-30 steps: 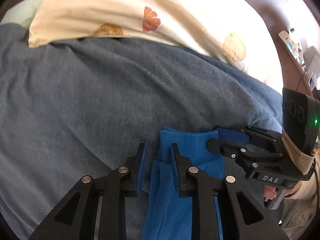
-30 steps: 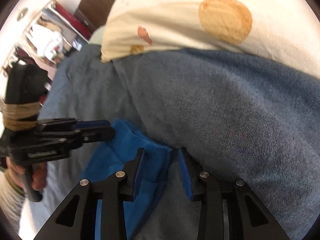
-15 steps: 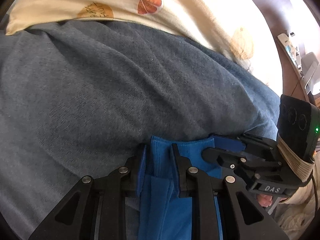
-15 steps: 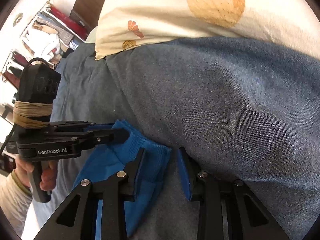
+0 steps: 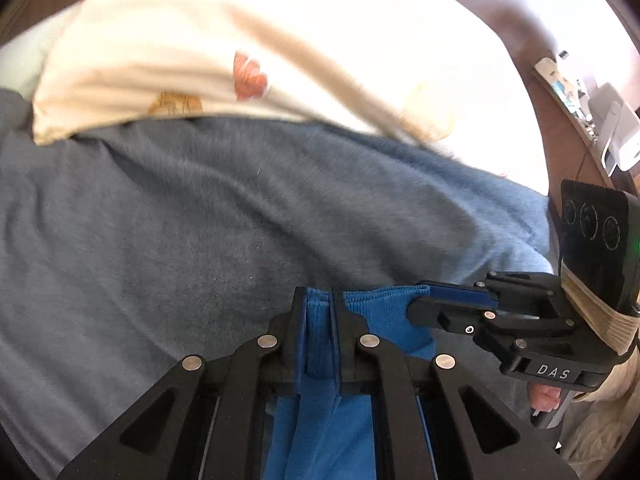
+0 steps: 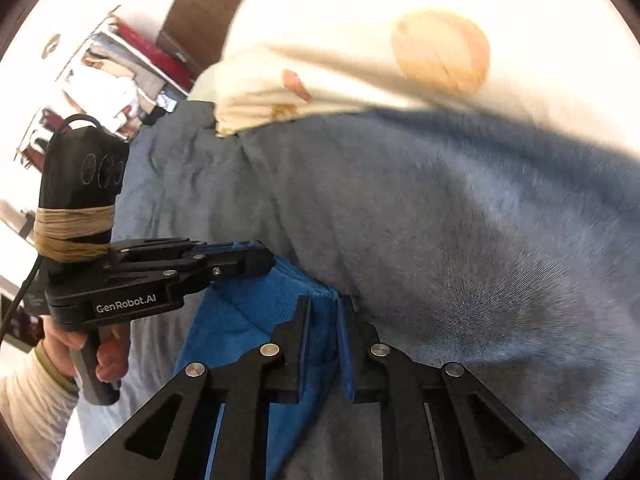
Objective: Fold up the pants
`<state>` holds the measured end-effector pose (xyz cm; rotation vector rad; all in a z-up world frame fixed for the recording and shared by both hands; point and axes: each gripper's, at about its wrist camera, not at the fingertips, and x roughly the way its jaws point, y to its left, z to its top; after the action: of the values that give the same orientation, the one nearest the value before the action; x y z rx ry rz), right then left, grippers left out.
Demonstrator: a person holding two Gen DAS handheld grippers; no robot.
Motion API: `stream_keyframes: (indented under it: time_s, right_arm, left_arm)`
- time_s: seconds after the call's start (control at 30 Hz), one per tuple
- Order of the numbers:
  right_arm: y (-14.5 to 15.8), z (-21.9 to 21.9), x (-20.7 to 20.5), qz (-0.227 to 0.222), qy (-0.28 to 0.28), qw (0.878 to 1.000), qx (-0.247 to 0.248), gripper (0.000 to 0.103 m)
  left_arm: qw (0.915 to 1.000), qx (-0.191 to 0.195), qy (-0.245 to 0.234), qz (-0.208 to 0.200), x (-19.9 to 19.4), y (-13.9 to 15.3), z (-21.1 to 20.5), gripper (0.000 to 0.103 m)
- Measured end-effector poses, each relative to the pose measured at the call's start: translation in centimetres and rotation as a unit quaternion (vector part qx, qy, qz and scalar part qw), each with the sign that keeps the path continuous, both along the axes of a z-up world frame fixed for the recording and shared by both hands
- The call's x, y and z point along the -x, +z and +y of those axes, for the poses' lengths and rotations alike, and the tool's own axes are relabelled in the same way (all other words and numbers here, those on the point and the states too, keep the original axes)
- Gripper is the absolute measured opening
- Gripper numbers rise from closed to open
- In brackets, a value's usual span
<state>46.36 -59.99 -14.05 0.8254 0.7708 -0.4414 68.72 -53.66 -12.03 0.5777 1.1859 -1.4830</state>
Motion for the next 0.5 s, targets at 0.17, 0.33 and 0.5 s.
stream_keyframes:
  time_s: [0.17, 0.33, 0.5]
  right_arm:
    - [3.3, 1.5, 0.3, -0.016, 0.021, 0.999, 0.037, 0.013]
    - [6.7, 3.6, 0.7, -0.035, 0.042, 0.995, 0.078, 0.013]
    - [9.6, 6.6, 1.6, -0.049, 0.063, 0.991, 0.108, 0.013]
  left_arm:
    - [0.9993, 0.030, 0.015, -0.016, 1.2, 3.6, 2.8, 0.011]
    - [0.9977, 0.053, 0.030, -0.029, 1.8, 6.4, 5.8, 0.011]
    - [0.9959, 0.069, 0.046, -0.037, 1.6, 8.9, 9.3, 0.011]
